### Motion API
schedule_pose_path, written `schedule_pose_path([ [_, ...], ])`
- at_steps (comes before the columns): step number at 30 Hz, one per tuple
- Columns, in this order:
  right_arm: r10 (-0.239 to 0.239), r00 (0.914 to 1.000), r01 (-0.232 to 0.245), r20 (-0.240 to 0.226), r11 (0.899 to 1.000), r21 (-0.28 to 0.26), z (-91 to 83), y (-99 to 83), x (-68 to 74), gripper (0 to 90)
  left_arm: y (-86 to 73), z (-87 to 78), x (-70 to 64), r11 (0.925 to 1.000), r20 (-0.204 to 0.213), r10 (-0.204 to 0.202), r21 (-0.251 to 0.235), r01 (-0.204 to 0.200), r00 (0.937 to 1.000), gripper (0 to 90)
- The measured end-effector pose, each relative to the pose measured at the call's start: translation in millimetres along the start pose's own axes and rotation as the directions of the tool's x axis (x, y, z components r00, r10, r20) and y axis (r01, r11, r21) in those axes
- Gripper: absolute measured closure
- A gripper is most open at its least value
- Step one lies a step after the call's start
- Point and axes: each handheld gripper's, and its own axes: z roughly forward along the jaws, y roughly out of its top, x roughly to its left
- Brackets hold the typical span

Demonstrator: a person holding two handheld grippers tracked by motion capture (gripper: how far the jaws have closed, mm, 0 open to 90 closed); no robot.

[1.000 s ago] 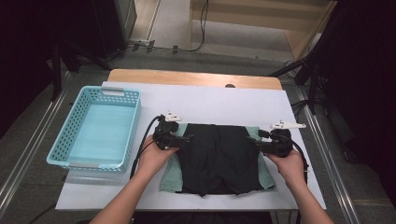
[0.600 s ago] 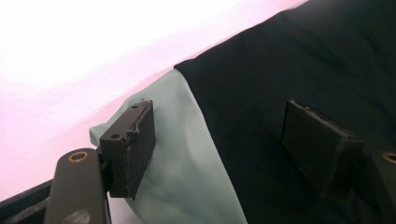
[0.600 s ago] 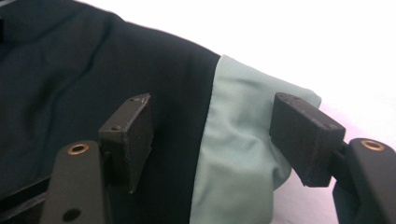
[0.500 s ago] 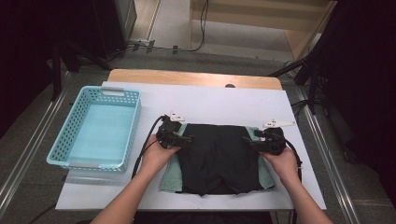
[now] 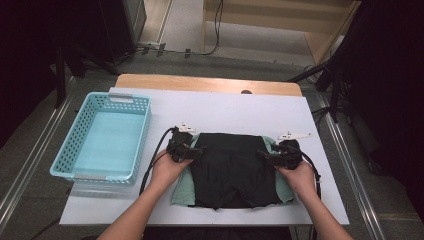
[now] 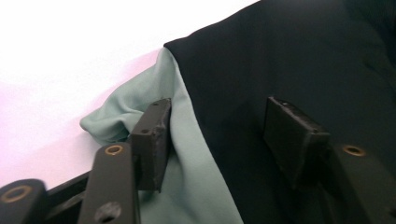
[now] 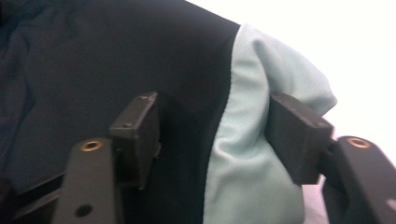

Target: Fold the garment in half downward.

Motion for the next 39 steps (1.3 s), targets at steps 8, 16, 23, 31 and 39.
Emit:
schedule_pose_path([
  [8,0.008,1.0000,-0.008,-0.005,1.000,0.008,-0.5,0.7,9.0,58.3,0.9,-1.5,-3.4,0.9993,0.020,-0.031,0.023,0.030,0.9993,58.9],
  [16,0.099,0.9946,-0.097,-0.032,0.993,0.069,-7.7,15.4,2.2,75.4,8.9,-9.7,-0.1,0.9983,0.051,-0.044,0.039,0.042,0.9977,79.8],
  [23,0.089,0.9959,-0.089,-0.013,0.995,0.039,-15.8,22.5,-6.7,75.5,19.3,-9.7,3.0,0.9995,0.032,-0.025,0.018,0.024,0.9992,80.7],
  [31,0.069,0.9976,-0.069,-0.005,0.997,0.019,-12.7,33.8,-11.4,75.4,29.6,-11.4,7.2,0.9998,0.007,-0.015,-0.015,0.015,0.9999,80.8],
  [39,0.058,0.9983,-0.058,0.006,0.998,-0.001,-6.7,50.2,-20.5,75.3,41.6,-6.7,17.0,0.9992,0.000,-0.017,-0.036,0.017,0.9999,80.7],
])
